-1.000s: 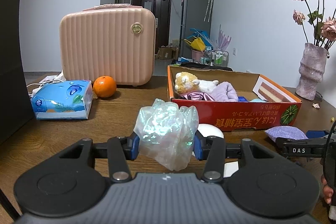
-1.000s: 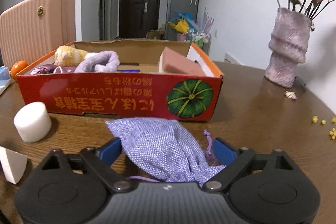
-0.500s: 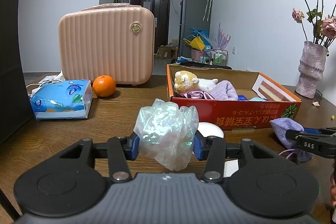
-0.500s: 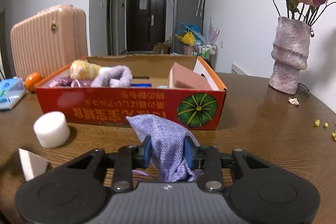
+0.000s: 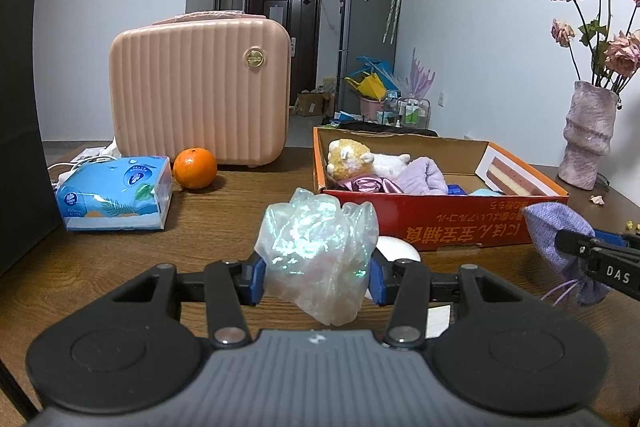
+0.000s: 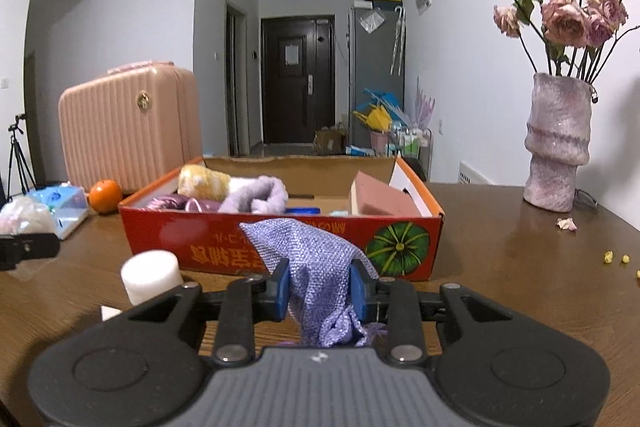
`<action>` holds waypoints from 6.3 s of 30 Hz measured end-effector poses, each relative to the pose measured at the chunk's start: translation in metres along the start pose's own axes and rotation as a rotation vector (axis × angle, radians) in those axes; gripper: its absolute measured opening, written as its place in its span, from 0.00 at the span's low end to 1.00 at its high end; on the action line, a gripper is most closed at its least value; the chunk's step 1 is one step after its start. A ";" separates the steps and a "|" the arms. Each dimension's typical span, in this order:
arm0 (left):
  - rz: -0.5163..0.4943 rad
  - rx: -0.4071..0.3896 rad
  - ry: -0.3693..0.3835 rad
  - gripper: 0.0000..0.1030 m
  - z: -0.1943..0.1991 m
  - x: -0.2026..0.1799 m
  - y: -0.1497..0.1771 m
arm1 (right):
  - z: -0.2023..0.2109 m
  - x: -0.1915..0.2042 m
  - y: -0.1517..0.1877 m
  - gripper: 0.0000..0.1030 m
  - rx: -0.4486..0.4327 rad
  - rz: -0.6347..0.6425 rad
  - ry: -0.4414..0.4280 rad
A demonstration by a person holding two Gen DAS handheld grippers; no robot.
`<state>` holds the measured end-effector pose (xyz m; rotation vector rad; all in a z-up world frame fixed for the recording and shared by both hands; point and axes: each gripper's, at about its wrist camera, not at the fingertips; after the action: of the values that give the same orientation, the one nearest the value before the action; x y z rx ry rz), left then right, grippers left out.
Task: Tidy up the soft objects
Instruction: 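Carry the plastic bag and lavender pouch over the cardboard box with both tools, then open both tools to drop the bag and pouch into the box, then withdraw both tools from the box toward the white sponge and foam wedge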
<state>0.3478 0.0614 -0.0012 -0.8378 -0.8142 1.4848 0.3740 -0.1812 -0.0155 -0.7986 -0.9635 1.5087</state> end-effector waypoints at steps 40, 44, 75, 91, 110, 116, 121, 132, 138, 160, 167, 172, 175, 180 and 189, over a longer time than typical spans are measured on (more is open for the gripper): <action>0.038 -0.121 0.078 0.47 -0.014 -0.043 -0.056 | -0.009 0.007 -0.050 0.28 -0.189 -0.035 -0.026; 0.043 -0.127 0.086 0.46 -0.024 -0.050 -0.065 | -0.019 0.005 -0.057 0.28 -0.194 -0.046 -0.024; 0.064 -0.116 0.090 0.46 -0.122 -0.065 -0.118 | -0.123 -0.004 -0.110 0.28 -0.186 -0.113 -0.039; 0.023 -0.072 0.047 0.46 -0.154 -0.068 -0.117 | -0.155 -0.009 -0.110 0.29 -0.124 -0.077 -0.008; 0.035 -0.086 -0.073 1.00 -0.154 -0.066 -0.111 | -0.154 -0.020 -0.105 1.00 -0.126 -0.129 0.048; 0.065 -0.067 -0.080 1.00 -0.158 -0.058 -0.113 | -0.156 -0.021 -0.104 1.00 -0.115 -0.134 0.050; 0.064 -0.073 -0.088 1.00 -0.157 -0.058 -0.112 | -0.157 -0.021 -0.102 1.00 -0.107 -0.128 0.053; 0.058 -0.075 -0.106 1.00 -0.146 -0.052 -0.106 | -0.145 -0.021 -0.089 1.00 -0.115 -0.105 0.055; 0.056 -0.081 -0.117 1.00 -0.135 -0.046 -0.098 | -0.126 -0.016 -0.081 1.00 -0.150 -0.084 0.045; 0.049 -0.082 -0.131 1.00 -0.071 -0.025 -0.058 | -0.067 -0.005 -0.047 1.00 -0.114 -0.051 0.015; 0.044 -0.081 -0.131 1.00 -0.046 -0.016 -0.044 | -0.048 0.003 -0.034 1.00 -0.100 -0.048 0.010; 0.042 -0.078 -0.130 1.00 -0.029 -0.008 -0.034 | -0.033 0.010 -0.026 1.00 -0.097 -0.045 0.027; 0.036 -0.082 -0.127 1.00 -0.018 -0.006 -0.028 | -0.025 0.012 -0.022 1.00 -0.087 -0.046 0.027; 0.015 -0.080 -0.118 1.00 -0.001 -0.001 -0.017 | -0.011 0.019 -0.014 1.00 -0.074 -0.048 0.021; 0.007 -0.073 -0.096 1.00 0.023 0.012 0.000 | 0.009 0.030 -0.002 1.00 -0.051 -0.060 0.013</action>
<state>0.3272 0.0727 0.0098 -0.8292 -0.9427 1.5181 0.3628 -0.1532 -0.0091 -0.8083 -1.0116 1.4309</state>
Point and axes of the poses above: each gripper's, at about its wrist camera, not at the fingertips, and z roughly against the way its jaws point, x to its left, y to its underside, and after that the axes turned 5 degrees about x, right-handed
